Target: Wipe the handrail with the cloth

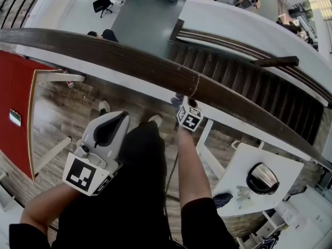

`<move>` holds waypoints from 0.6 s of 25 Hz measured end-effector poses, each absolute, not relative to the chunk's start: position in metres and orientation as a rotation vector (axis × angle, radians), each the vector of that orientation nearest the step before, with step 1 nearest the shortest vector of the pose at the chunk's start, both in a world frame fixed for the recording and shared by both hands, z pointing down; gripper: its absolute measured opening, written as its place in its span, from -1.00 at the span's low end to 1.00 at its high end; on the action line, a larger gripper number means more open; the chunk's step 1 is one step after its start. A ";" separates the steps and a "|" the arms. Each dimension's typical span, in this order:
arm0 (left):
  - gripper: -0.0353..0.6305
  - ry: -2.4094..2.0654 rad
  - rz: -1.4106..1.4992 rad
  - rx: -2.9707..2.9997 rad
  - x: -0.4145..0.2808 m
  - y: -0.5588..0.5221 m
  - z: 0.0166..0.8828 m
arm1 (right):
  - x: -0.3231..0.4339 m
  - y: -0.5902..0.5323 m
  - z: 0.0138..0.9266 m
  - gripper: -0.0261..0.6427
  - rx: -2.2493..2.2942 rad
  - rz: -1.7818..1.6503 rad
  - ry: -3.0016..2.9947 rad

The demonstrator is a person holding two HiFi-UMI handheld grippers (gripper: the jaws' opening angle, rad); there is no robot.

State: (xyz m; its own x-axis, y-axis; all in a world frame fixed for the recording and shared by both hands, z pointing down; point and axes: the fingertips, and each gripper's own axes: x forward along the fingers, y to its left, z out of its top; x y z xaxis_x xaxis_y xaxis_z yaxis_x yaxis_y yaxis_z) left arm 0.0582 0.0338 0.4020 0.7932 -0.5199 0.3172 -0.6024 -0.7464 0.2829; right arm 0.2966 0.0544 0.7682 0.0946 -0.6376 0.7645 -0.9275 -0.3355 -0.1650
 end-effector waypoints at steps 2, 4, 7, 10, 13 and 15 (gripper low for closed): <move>-0.90 -0.842 0.299 2.610 0.050 0.028 0.399 | 0.293 0.060 0.755 -0.72 2.057 1.107 -1.530; -0.90 -0.824 0.276 2.613 0.046 0.023 0.394 | 0.289 0.068 0.736 -0.73 2.101 1.098 -1.527; -0.90 -0.787 0.236 2.637 0.040 0.017 0.384 | 0.279 0.082 0.699 -0.73 2.165 1.051 -1.523; -0.90 -0.757 0.180 2.678 0.031 0.005 0.375 | 0.268 0.093 0.654 -0.72 2.278 1.027 -1.515; -0.90 -0.745 0.131 2.701 0.019 -0.004 0.374 | 0.255 0.107 0.606 -0.73 2.396 0.994 -1.515; -0.90 -0.747 0.111 2.695 0.010 -0.011 0.377 | 0.245 0.117 0.579 -0.73 2.455 0.964 -1.516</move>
